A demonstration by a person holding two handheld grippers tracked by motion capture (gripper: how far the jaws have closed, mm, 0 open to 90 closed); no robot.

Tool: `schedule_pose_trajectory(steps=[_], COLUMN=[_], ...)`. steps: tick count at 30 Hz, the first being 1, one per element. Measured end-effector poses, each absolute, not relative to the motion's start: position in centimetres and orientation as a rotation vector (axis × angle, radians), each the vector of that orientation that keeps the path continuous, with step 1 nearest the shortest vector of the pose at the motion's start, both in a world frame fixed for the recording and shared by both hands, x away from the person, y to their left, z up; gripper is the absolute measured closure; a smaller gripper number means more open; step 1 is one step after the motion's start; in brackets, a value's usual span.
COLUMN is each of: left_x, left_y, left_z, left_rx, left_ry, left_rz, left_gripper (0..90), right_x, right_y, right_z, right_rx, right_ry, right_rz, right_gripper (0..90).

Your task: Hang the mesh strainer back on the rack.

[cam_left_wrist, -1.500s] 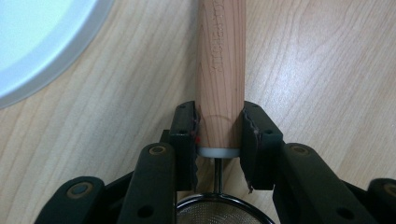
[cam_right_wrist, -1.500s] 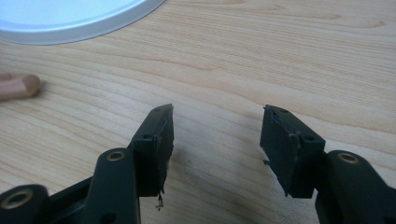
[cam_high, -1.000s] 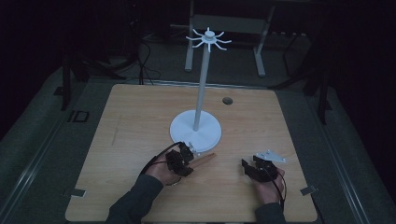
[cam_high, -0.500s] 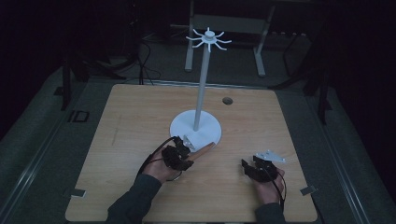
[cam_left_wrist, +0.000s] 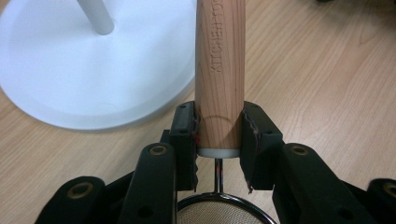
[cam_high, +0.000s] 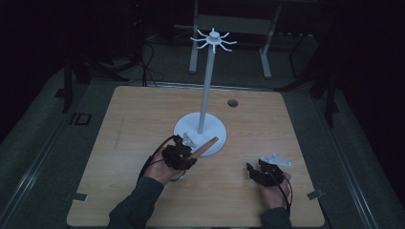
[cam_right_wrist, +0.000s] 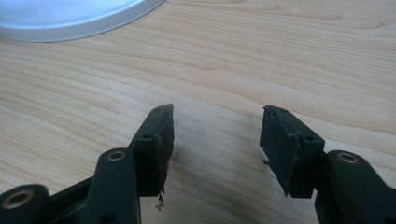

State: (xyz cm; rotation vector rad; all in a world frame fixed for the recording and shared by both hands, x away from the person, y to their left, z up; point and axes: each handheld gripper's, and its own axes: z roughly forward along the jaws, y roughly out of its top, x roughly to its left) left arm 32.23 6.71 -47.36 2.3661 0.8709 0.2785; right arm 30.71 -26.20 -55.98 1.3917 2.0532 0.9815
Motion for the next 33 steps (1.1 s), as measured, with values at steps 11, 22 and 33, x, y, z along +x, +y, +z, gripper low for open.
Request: schedule_pose_trajectory(steps=[11,22,33], left_x=[32.2,32.2,32.2], left_y=[7.1,7.6,8.0], left_z=[-46.6,-45.7,-45.1], left_rx=[2.301,2.238,2.170], left_ry=[0.906,0.936,0.977], left_rz=[0.307,0.346,0.375], left_gripper=[69.3,69.3,69.3], right_x=[30.7,30.7,30.6], right_y=[-26.0,-26.0,-25.9], right_z=[-56.0,-56.0,-56.0], right_rx=[1.382,1.378,1.371], right_ry=[2.053,2.056,2.058], right_rz=[0.975,0.974,0.973], right_gripper=[44.1,44.0,43.9])
